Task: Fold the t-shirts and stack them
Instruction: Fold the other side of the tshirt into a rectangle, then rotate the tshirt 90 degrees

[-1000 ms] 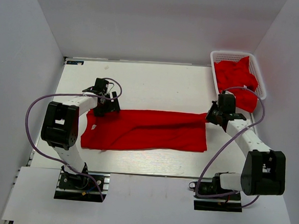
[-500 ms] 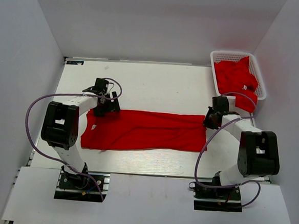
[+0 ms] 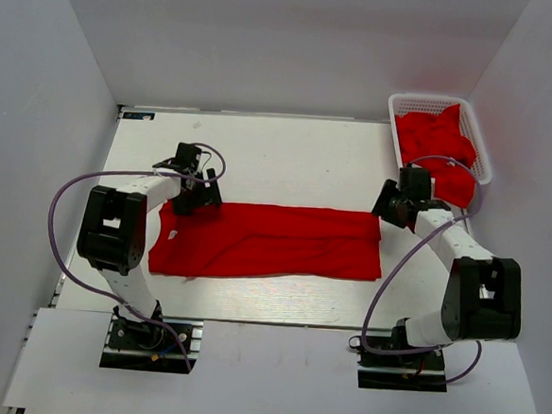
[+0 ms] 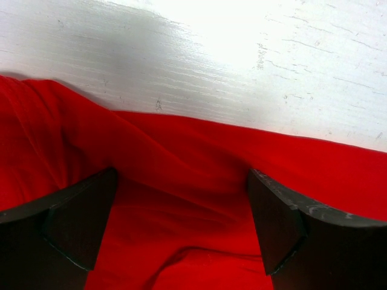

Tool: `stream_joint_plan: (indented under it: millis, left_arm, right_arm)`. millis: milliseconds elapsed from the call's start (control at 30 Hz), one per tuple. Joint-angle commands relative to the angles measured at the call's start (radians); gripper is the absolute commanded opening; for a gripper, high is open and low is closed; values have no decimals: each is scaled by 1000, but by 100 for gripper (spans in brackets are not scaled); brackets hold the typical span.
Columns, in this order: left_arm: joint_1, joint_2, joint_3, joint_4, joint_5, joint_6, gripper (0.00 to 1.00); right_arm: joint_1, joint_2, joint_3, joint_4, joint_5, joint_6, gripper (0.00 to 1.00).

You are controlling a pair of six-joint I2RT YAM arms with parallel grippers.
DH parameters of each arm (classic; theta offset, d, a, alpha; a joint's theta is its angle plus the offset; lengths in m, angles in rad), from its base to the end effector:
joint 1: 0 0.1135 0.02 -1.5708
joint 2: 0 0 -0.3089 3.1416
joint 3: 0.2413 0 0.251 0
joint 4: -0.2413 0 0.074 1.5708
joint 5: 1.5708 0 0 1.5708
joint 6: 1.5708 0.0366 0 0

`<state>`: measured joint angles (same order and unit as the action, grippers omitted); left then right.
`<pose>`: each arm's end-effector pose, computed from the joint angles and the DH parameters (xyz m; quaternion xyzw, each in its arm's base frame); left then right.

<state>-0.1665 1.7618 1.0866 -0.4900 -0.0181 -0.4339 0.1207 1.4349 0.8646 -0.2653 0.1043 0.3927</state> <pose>0.3453 -0.0574 0.2096 -0.1324 0.9705 -0.0511 0.1950 0.2881 0.0311 0.2566 0.1449 0.9208 0.0441 0.3595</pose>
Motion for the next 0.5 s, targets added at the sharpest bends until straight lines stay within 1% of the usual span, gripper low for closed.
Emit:
stream_joint_plan:
  millis: [0, 67, 133, 200, 267, 300, 367, 433, 467]
  left_arm:
    - [7, 8, 29, -13, -29, 12, 100]
    - [7, 8, 29, -13, -20, 12, 100]
    - [7, 18, 29, -13, -20, 12, 100]
    - [7, 28, 29, -13, -11, 12, 100]
    - [7, 43, 48, -13, -11, 12, 100]
    - [7, 54, 59, -13, -11, 12, 100]
    - [7, 109, 85, -3, 3, 12, 100]
    - [7, 166, 157, -2, 19, 21, 100]
    - [7, 236, 223, 7, 29, 32, 100]
  right_arm:
    - [17, -16, 33, 33, -176, -35, 54]
    - [23, 18, 30, 47, -248, -32, 54]
    - [28, 51, 31, 55, -267, -22, 54]
    - [28, 96, 36, 57, -285, -9, 57]
    - [30, 131, 40, 55, -293, 1, 65]
    - [25, 139, 36, 55, -296, 14, 78]
    - [25, 162, 28, 49, -295, 15, 90]
    - [25, 196, 19, 23, -308, 20, 90]
    - [28, 205, 4, 21, -308, 18, 90]
